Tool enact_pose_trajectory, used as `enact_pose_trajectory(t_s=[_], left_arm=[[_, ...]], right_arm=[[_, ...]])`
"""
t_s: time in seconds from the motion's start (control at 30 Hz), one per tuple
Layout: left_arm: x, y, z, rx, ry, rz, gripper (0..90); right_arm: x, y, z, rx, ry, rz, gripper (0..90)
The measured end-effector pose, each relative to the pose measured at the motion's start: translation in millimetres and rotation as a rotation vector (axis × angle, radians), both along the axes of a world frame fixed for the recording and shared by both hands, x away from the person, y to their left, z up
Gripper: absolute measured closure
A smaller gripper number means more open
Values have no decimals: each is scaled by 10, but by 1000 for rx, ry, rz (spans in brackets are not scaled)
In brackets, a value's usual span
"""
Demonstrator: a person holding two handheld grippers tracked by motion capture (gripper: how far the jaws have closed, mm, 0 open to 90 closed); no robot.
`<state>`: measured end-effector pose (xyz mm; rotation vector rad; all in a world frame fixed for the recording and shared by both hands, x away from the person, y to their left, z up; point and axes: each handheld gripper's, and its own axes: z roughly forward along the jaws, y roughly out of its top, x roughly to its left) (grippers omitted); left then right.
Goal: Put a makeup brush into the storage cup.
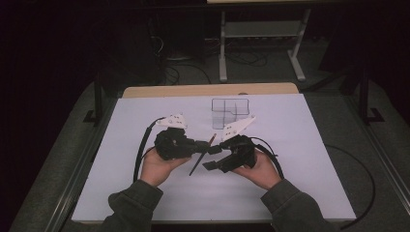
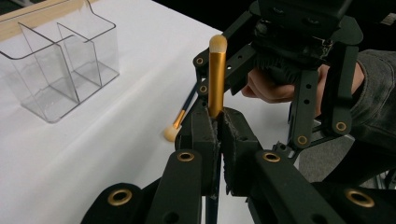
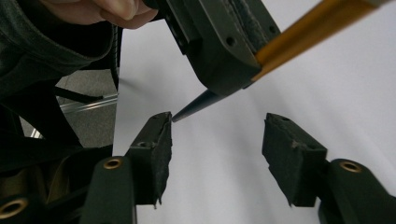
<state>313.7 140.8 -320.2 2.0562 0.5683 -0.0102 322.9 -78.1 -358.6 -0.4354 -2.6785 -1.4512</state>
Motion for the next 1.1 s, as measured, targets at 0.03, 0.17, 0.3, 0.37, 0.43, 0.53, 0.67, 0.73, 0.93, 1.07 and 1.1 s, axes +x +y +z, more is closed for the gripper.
enact_pose_trajectory(t_s=[0.03,0.17,0.3,0.37,0.43,0.53,0.67,0.73,0.93,1.07,1.1], left_arm=[[0,-1,-1,1,-1,-2,845],[-5,-20,-9,6,-2,-9,845],[-7,-27,-15,9,-6,-8,845],[-8,-35,-20,7,-6,-8,845],[-7,-45,-24,9,-8,-13,845],[-14,-66,-34,8,-2,-14,845],[-14,-80,-41,12,-7,-24,845],[-16,-82,-38,15,-7,-26,845],[-25,-91,-39,8,-3,-26,845],[-34,-84,-36,2,-4,-22,845],[-33,-80,-35,4,-5,-22,845]], right_arm=[[2,3,-3,5,4,4,443],[10,8,-8,4,-3,5,486],[13,11,-11,12,12,16,537],[14,7,-9,24,25,21,558],[21,3,-13,37,36,28,573],[32,6,-24,39,50,35,598],[34,6,-30,49,69,43,644],[35,5,-30,52,83,43,664],[47,5,-44,48,99,49,729],[50,-2,-43,55,103,51,754],[50,-7,-41,56,112,50,761]])
